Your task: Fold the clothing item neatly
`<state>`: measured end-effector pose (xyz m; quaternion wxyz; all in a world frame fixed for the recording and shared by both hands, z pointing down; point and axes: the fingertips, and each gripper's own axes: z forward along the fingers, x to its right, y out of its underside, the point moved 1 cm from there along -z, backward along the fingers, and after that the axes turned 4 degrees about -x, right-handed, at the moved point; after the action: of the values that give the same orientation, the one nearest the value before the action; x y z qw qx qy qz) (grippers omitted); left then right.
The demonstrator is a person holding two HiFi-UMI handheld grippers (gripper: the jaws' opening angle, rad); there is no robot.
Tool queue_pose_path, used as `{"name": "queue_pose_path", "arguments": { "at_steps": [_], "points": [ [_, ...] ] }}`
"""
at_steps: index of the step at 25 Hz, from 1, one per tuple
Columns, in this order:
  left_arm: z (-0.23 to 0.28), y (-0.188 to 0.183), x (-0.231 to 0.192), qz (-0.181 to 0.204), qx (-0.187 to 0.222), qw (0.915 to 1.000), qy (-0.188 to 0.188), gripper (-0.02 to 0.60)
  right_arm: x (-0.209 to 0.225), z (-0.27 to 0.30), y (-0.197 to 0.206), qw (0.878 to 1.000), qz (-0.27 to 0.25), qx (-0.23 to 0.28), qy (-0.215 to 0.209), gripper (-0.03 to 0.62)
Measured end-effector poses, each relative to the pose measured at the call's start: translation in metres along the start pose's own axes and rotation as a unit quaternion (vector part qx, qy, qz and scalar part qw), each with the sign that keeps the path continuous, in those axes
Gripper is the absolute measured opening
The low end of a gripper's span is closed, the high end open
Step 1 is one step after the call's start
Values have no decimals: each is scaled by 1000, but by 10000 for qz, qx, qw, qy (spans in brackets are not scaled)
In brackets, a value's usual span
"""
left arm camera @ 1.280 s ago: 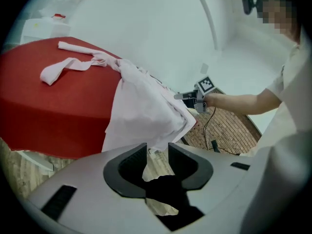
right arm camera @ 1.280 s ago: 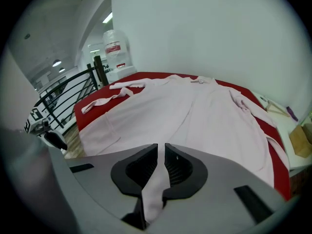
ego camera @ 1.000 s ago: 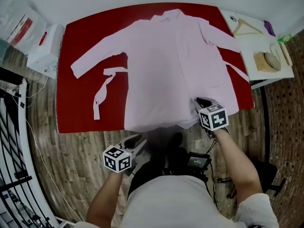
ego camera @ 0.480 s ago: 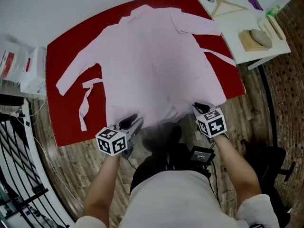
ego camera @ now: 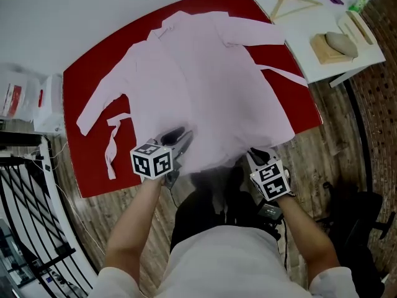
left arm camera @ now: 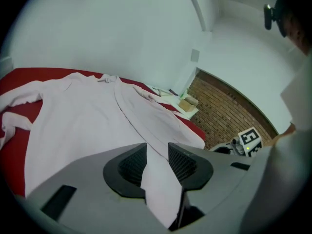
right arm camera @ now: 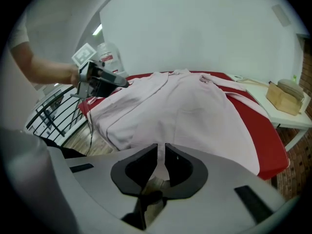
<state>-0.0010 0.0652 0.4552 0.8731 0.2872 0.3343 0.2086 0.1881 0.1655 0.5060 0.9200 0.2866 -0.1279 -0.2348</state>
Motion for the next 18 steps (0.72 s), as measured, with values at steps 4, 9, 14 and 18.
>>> {"name": "queue_pose_path", "arguments": {
  "at_steps": [4, 9, 14, 18],
  "points": [
    [15, -36, -29, 159, -119, 9997, -174, 118, -22, 6, -14, 9997, -220, 83, 96, 66],
    [39, -86, -79, 409, -313, 9982, -321, 118, -48, 24, -25, 9981, -489, -97, 376, 85],
    [71, -145, -128, 548, -368, 9972, -339, 118, -59, 47, -25, 9918, -666, -577, 930, 86],
    [103, -182, -158, 672, -511, 9958, -362, 119, -55, 54, -29, 9883, -278, -751, 1295, 86]
  ]
}}
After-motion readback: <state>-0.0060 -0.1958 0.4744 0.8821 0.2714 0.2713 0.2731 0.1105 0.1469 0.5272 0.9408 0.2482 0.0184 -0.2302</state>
